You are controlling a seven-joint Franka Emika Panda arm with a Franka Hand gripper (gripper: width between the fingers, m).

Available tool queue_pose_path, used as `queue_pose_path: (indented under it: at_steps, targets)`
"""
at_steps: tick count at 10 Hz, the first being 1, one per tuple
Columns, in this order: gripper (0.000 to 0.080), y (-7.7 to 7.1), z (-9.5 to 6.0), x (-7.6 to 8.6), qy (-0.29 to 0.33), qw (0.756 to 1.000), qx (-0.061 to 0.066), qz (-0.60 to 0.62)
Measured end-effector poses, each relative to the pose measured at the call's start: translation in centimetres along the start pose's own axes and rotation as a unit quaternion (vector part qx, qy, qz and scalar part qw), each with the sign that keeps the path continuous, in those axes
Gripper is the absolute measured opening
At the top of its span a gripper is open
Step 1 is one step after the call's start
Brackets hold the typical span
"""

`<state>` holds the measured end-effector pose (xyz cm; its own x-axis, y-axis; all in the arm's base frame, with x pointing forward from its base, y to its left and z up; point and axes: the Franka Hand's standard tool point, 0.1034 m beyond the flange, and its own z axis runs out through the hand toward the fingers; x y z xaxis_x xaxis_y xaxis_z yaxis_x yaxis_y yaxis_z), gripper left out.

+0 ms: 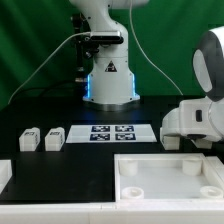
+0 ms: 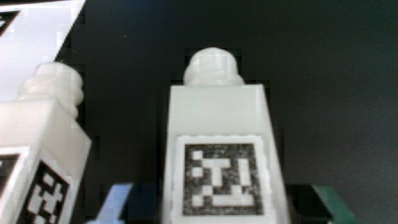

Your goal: Assemble one leg

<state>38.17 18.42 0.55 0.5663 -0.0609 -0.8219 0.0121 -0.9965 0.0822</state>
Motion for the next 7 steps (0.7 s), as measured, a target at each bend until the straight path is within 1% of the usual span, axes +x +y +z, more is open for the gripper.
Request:
queue_pose_path:
  at_steps: [1,3,4,5,6,7]
  targets:
    - [0.0291,0.3,-0.8,0.0,0.007,1.000,0.002,-0.002]
    - [0.0292,1.0,-3.3,-0.5,0.028,0.999,0.010,-0.013]
    - [0.0292,1.7,-5.2,-1.1,0.059,0.998,0.002,-0.024]
    - [0.0294,2.4,-7.2,-2.3,0.080,0.996,-0.002,-0.031]
    - [0.0294,2.8,-9.2,-2.8,0.113,0.993,0.002,-0.038]
    - [0.0294,3.6,-12.2,-2.9,0.189,0.981,0.010,-0.041]
